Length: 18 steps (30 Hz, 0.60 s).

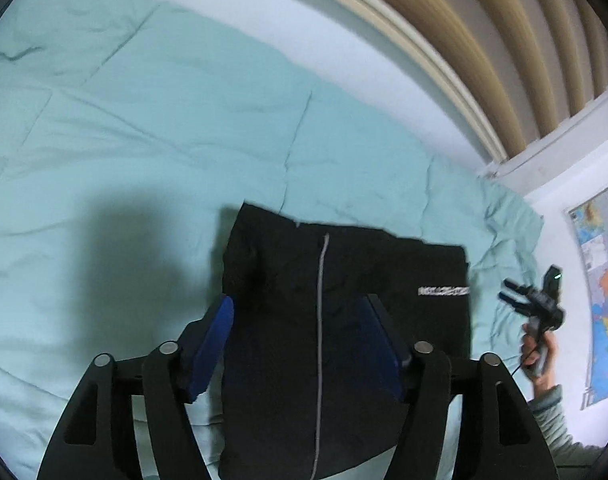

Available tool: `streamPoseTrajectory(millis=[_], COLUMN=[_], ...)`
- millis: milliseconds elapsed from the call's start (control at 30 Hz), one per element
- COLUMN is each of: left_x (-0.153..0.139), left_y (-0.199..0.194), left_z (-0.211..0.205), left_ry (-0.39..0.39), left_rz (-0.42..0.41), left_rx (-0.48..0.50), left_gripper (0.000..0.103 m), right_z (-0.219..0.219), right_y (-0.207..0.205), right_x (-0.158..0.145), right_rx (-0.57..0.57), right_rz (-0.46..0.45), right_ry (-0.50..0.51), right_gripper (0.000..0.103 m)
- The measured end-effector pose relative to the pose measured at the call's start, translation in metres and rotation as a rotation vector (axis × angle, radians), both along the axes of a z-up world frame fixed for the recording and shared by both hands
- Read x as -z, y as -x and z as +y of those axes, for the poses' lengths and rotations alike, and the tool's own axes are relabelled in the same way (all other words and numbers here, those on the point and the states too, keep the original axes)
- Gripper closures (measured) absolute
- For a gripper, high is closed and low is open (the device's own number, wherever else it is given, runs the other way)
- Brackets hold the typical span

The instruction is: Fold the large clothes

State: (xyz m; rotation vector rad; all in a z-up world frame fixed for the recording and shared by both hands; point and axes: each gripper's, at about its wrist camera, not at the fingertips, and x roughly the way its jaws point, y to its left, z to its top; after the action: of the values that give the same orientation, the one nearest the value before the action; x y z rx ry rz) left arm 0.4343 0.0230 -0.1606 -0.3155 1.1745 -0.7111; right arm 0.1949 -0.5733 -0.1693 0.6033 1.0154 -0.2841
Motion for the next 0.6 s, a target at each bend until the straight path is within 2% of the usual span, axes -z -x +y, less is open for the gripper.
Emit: streamPoseTrajectory(millis=[67, 233, 400, 600], left_x=[0.002, 0.032, 0.056, 0.076], left_y=[-0.003, -0.017, -0.034, -0.054], left_z=[0.001, -0.017, -0.031, -0.036], left_ry=[0.018, -0.039, -0.079, -0.055], left_rz=[-0.005, 0.012, 0.007, 0.051], left_rx=[-0.018, -0.023, -0.026, -0.036], left_gripper=[0.028, 0.028, 0.028, 0.028], right_z=[0.010, 0.026, 0.021, 0.017], right_y=[-0.008, -0.036, -0.049, -0.061], right_x=[0.004, 0.026, 0.042, 0.057], right_rx=[-0.046, -0.163, -0.214, -0.255], right_rz=[0.019, 0.026, 0.013, 0.000], right_ry=[0.059, 0.185, 0.171, 0.151], right_gripper=[0.018, 0.018, 0.018, 0.018])
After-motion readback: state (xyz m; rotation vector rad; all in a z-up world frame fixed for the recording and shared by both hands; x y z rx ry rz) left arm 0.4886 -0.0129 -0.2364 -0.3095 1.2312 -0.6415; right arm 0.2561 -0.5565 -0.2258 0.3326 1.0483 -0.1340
